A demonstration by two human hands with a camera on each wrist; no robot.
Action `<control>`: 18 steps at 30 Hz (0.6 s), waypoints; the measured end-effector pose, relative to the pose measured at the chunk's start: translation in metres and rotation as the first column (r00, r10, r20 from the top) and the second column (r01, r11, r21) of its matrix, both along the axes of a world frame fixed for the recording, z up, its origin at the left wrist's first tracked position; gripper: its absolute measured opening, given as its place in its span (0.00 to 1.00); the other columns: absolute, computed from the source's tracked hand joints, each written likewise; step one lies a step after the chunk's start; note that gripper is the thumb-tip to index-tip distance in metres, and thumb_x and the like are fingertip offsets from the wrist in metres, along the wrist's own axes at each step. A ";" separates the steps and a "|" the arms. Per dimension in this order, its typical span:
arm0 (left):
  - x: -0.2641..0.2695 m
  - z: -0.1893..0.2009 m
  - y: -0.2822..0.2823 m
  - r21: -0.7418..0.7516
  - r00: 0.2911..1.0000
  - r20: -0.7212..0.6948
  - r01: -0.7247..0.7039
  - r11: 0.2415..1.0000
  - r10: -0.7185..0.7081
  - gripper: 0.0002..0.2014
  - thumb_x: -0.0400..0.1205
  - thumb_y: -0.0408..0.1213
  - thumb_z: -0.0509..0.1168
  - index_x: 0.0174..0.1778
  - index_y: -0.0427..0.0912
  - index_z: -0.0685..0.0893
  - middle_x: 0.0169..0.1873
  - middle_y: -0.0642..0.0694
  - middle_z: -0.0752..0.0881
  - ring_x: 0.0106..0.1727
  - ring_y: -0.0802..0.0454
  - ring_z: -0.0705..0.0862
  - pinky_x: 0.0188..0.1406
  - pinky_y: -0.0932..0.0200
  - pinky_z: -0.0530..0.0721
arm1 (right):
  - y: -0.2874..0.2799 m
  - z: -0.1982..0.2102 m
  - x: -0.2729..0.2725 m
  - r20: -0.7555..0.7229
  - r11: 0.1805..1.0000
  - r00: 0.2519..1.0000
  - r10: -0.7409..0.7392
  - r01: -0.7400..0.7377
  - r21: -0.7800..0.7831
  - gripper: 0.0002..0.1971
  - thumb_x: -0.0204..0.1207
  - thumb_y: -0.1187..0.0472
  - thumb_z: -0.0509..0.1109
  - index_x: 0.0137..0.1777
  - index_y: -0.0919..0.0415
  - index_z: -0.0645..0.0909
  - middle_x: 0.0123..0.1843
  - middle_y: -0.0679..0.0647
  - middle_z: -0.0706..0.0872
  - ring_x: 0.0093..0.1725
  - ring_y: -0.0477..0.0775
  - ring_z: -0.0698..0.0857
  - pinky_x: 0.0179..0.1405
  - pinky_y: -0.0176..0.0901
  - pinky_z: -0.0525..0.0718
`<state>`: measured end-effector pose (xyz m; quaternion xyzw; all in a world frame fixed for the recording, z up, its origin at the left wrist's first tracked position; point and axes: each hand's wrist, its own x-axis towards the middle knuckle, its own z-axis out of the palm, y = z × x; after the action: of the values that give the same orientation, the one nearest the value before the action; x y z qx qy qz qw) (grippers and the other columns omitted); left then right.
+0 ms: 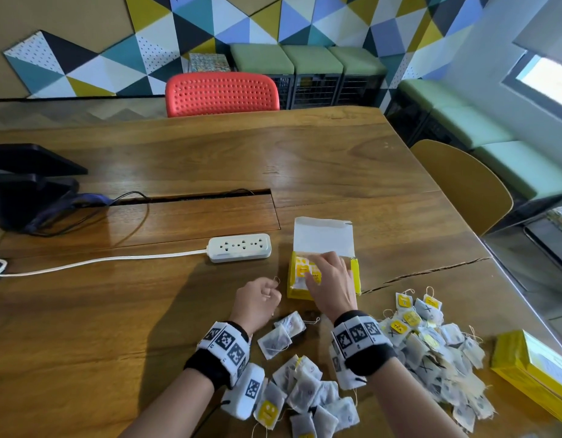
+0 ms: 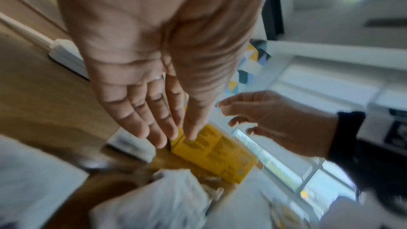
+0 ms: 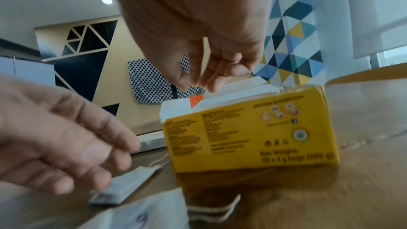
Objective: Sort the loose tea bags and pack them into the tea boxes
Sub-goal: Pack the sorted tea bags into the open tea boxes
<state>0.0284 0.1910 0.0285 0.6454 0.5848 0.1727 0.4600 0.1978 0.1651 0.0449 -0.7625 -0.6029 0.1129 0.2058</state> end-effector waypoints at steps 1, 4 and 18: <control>-0.004 -0.002 -0.005 -0.007 0.997 -0.038 0.071 0.997 -0.071 0.11 0.80 0.38 0.67 0.57 0.47 0.86 0.46 0.55 0.86 0.46 0.60 0.84 0.41 0.73 0.78 | -0.006 -0.003 -0.001 -0.081 0.997 0.996 -0.027 0.032 0.064 0.14 0.76 0.60 0.71 0.61 0.56 0.84 0.56 0.54 0.82 0.55 0.56 0.81 0.53 0.54 0.81; -0.012 -0.010 -0.024 -0.027 0.942 -0.164 0.293 0.956 -0.293 0.09 0.74 0.41 0.74 0.49 0.52 0.88 0.45 0.57 0.87 0.45 0.62 0.84 0.45 0.68 0.84 | -0.026 -0.011 -0.006 -0.177 0.991 0.984 0.004 0.019 0.130 0.06 0.73 0.62 0.72 0.49 0.59 0.83 0.42 0.50 0.80 0.37 0.50 0.78 0.36 0.38 0.78; -0.001 -0.010 -0.045 0.157 0.742 -0.552 0.540 0.827 -0.380 0.13 0.76 0.32 0.67 0.55 0.43 0.77 0.53 0.43 0.85 0.53 0.44 0.86 0.48 0.54 0.85 | -0.049 -0.032 -0.007 -0.027 0.855 0.932 0.362 -0.343 -0.388 0.14 0.74 0.62 0.73 0.59 0.50 0.85 0.59 0.48 0.77 0.60 0.53 0.74 0.52 0.45 0.79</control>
<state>0.0273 0.1461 0.0186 0.8563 0.4684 -0.0314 0.2154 0.1908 0.1166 0.0132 -0.6670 -0.7027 0.2473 0.0131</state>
